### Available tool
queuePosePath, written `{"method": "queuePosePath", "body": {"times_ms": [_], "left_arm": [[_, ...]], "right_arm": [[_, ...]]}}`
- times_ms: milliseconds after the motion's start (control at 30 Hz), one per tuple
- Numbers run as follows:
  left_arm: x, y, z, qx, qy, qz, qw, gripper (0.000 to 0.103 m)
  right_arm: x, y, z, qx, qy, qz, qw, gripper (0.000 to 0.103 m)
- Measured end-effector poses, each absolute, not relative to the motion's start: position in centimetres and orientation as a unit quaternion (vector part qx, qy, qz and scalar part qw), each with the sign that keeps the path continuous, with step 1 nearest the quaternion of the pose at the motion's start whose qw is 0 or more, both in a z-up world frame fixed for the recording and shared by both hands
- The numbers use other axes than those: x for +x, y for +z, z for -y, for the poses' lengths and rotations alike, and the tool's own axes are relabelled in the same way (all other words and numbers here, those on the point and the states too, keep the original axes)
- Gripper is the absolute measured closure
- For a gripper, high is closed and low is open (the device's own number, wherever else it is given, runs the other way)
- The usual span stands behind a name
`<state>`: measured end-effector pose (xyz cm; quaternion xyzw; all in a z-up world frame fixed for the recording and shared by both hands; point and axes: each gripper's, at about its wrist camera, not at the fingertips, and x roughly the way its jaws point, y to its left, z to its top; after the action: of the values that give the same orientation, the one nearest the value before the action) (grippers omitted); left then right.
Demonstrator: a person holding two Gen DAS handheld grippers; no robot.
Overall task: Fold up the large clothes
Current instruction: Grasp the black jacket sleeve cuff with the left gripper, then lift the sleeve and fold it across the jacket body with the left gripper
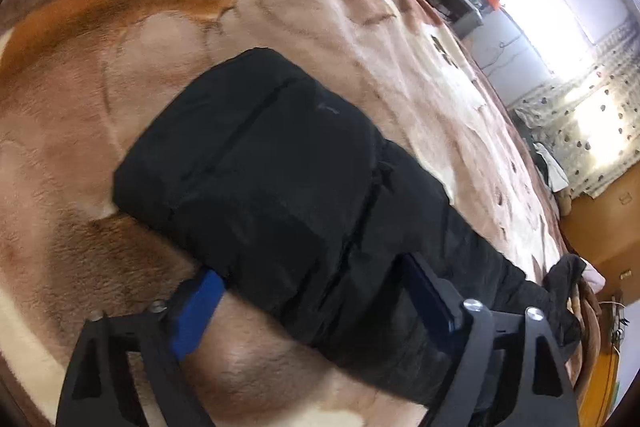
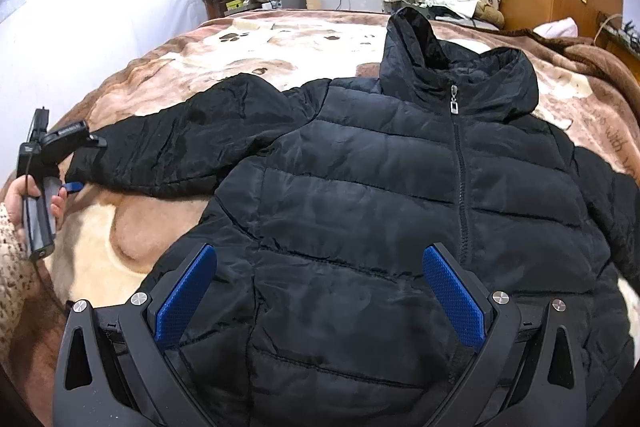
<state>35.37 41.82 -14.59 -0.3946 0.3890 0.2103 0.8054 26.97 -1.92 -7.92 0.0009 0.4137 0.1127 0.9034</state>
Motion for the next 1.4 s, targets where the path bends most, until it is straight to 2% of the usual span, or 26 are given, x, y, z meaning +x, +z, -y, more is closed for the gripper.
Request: {"method": "queuePosePath", "body": {"times_ms": [67, 200, 233, 333, 567, 833, 1400], "left_arm": [[35.6, -14.3, -41.5, -0.383, 0.213, -0.391, 0.809, 0.04], [36.0, -13.8, -41.0, -0.384, 0.21, -0.382, 0.814, 0.067], [36.2, -13.6, -40.8, -0.381, 0.211, -0.382, 0.815, 0.078], [36.4, -12.7, -40.3, -0.373, 0.212, -0.378, 0.821, 0.085], [35.8, -7.9, -37.0, -0.325, 0.182, -0.344, 0.862, 0.087], [37.2, -1.6, -28.7, -0.233, 0.104, -0.331, 0.908, 0.087], [39.3, 1.5, -10.8, -0.11, -0.023, -0.386, 0.916, 0.087]], "right_arm": [[27.0, -8.0, 1.9, 0.001, 0.112, -0.412, 0.904, 0.001], [26.8, -7.8, 2.2, 0.009, 0.112, -0.41, 0.905, 0.001], [26.8, -7.7, 2.3, 0.011, 0.11, -0.41, 0.905, 0.001], [26.6, -7.4, 2.6, 0.017, 0.107, -0.409, 0.906, 0.001], [26.0, -6.3, 3.5, 0.024, 0.099, -0.399, 0.911, 0.001], [25.2, -4.4, 5.5, 0.041, 0.086, -0.38, 0.92, 0.001], [23.1, -1.9, 13.9, 0.085, 0.025, -0.353, 0.931, 0.001]]}}
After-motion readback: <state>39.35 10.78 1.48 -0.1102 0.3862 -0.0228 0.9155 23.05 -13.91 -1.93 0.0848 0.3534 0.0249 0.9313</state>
